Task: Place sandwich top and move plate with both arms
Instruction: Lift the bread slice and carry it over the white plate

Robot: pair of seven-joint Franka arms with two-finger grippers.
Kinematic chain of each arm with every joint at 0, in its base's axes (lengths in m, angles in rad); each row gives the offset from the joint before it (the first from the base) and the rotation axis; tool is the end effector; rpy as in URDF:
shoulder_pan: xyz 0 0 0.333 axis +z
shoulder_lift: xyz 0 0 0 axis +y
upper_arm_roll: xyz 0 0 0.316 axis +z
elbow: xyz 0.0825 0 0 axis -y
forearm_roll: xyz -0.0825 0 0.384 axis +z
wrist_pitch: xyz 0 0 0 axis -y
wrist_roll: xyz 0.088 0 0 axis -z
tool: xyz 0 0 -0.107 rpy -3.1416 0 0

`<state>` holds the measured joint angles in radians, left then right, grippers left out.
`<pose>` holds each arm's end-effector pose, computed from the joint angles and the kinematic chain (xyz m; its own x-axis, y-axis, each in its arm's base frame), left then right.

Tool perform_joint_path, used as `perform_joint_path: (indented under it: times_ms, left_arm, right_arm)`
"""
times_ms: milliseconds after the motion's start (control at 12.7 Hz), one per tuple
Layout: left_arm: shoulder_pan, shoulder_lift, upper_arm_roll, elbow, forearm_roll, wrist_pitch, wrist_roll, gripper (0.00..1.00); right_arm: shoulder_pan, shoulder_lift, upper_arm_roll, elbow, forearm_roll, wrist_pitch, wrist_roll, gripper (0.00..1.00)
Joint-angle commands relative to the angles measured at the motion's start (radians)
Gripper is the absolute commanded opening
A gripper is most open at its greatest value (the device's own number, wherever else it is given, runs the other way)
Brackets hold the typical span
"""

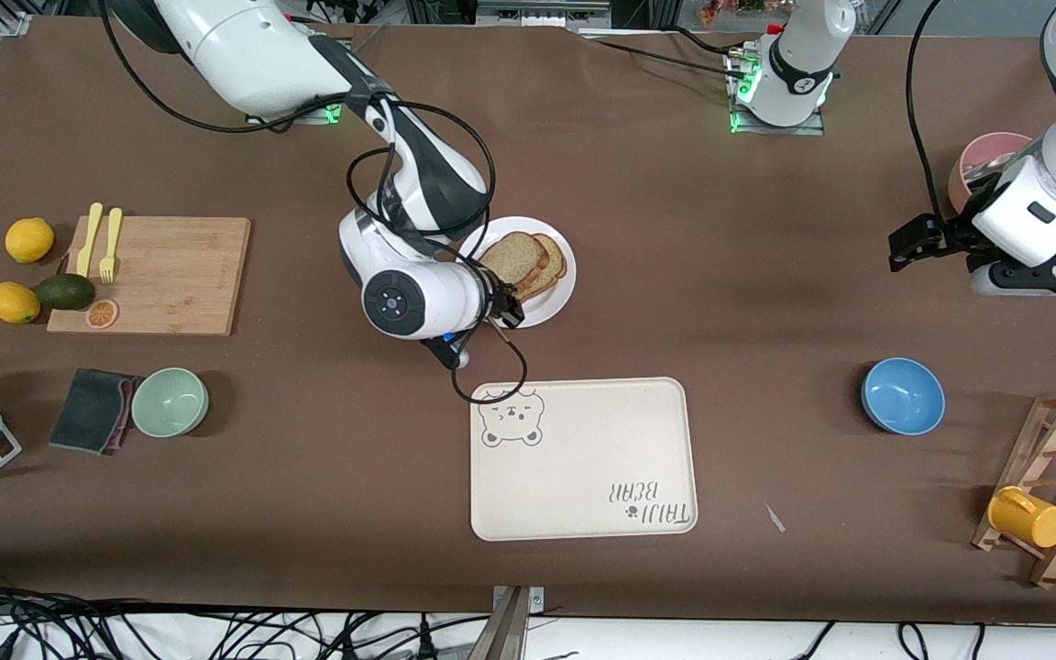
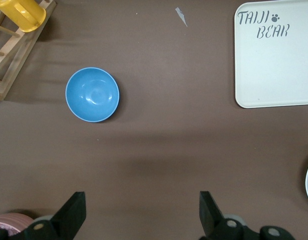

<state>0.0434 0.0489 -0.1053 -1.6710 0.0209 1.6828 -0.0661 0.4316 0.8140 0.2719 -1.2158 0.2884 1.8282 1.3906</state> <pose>0.5729 -0.0322 0.5591 0.9994 0.0018 -0.0357 0.0012 -0.9998 -0.0179 0.5792 0.4527 0.2935 0.5585 -0.6845 -0.4686 -0.7275 -0.6756 0.1198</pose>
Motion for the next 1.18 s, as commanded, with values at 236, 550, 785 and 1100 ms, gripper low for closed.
perform_joint_path:
  times_ms: [236, 550, 785, 1100]
  left_arm:
    - [0.007, -0.007, -0.002, 0.0, -0.029, -0.003, 0.002, 1.0]
    - [0.007, -0.007, -0.002, -0.001, -0.029, -0.003, 0.002, 1.0]
    - [0.007, -0.007, -0.002, 0.0, -0.029, -0.003, 0.002, 1.0]
    - [0.007, -0.007, -0.002, 0.0, -0.029, -0.003, 0.002, 1.0]
  right_arm:
    - [0.042, 0.016, -0.007, -0.028, 0.003, 0.012, 0.096, 0.0]
    - [0.042, 0.028, -0.008, -0.053, -0.014, 0.04, 0.081, 0.0]
    - [0.044, 0.053, -0.007, -0.063, -0.049, 0.048, 0.068, 0.0]
    - [0.042, 0.051, -0.007, -0.083, -0.042, 0.059, 0.051, 0.0]
